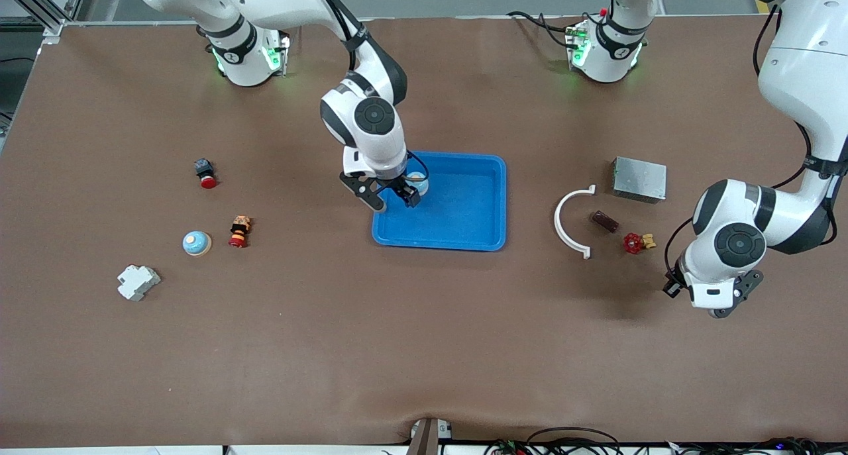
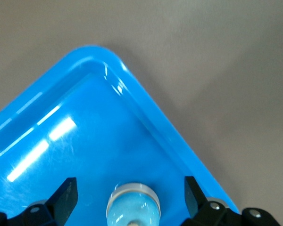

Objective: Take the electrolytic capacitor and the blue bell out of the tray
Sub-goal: 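Carry the capacitor with the left gripper while the right gripper reaches the bell, then place the capacitor beside the valve while the right gripper grasps the bell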

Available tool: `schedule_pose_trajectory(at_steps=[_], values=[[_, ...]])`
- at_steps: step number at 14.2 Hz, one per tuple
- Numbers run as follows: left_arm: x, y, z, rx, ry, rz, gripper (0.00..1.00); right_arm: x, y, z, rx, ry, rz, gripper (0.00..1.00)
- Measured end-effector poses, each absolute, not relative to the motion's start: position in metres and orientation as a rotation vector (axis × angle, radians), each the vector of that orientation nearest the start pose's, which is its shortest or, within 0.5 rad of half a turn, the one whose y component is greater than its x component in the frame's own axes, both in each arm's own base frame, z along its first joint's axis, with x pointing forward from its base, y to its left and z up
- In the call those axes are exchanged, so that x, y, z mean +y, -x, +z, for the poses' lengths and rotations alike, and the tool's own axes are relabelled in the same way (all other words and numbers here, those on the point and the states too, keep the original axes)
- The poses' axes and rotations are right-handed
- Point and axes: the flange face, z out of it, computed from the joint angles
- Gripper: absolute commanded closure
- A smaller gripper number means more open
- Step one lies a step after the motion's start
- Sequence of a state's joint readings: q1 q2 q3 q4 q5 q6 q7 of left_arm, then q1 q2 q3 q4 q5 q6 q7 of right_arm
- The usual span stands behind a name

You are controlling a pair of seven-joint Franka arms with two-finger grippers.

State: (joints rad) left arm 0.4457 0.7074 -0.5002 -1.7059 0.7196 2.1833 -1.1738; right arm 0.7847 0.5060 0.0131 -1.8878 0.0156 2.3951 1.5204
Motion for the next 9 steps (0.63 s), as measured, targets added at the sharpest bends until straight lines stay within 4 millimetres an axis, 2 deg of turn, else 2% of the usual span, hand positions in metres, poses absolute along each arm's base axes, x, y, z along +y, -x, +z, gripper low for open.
schedule_pose_trajectory(at_steps=[4,5,6,7,9], values=[[0.031,-0.649,0.195,-1.064,2.679,-0.029,1.00,0.472,-0.427,0.230,1.143,2.909,0.018,0.00],[0.033,-0.646,0.191,-1.065,2.676,-0.018,0.81,0.474,-0.425,0.226,1.150,2.903,0.016,0.00],[0.035,-0.644,0.190,-1.068,2.673,-0.010,0.27,0.475,-0.424,0.221,1.153,2.903,0.017,0.00],[0.037,-0.644,0.189,-1.070,2.672,-0.009,0.00,0.476,-0.423,0.215,1.158,2.905,0.019,0.00],[0.037,-0.645,0.191,-1.073,2.674,-0.016,0.00,0.477,-0.422,0.205,1.174,2.906,0.023,0.00]])
